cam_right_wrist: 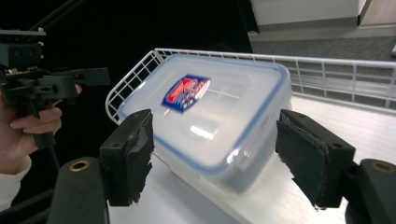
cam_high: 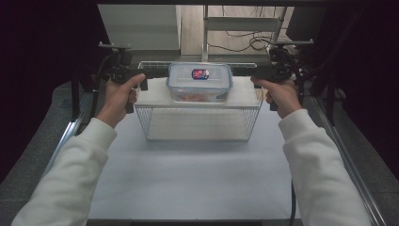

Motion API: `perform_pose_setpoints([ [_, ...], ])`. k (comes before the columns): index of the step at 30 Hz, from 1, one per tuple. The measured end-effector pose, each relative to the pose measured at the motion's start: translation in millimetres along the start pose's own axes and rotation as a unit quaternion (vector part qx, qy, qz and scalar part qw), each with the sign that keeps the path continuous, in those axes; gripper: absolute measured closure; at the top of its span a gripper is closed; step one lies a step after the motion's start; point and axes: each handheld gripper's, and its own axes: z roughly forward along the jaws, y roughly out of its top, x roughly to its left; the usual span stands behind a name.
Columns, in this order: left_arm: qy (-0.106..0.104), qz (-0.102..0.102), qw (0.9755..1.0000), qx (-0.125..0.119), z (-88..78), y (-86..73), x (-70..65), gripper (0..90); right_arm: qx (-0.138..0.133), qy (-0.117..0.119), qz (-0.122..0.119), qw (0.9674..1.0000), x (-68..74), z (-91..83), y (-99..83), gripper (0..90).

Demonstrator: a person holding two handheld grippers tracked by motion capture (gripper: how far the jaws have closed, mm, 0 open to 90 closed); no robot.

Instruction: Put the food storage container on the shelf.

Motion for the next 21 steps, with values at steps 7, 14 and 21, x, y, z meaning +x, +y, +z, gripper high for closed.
perform_pose_setpoints([
  [7,0.000,0.039,0.9992,0.012,-22.3,-25.0,-18.7,26.2,0.006,-0.001,-0.020,0.9998,-1.5,-17.4,-28.0,27.9],
  [14,-0.018,0.059,0.9980,0.013,-38.9,-72.1,-24.8,26.5,0.018,0.012,-0.066,0.9976,11.5,-22.7,-82.4,27.9],
  [21,-0.007,0.088,0.9958,0.023,-45.7,-127.1,-29.9,26.5,0.016,0.022,-0.078,0.9966,12.9,-26.4,-129.0,28.2],
])
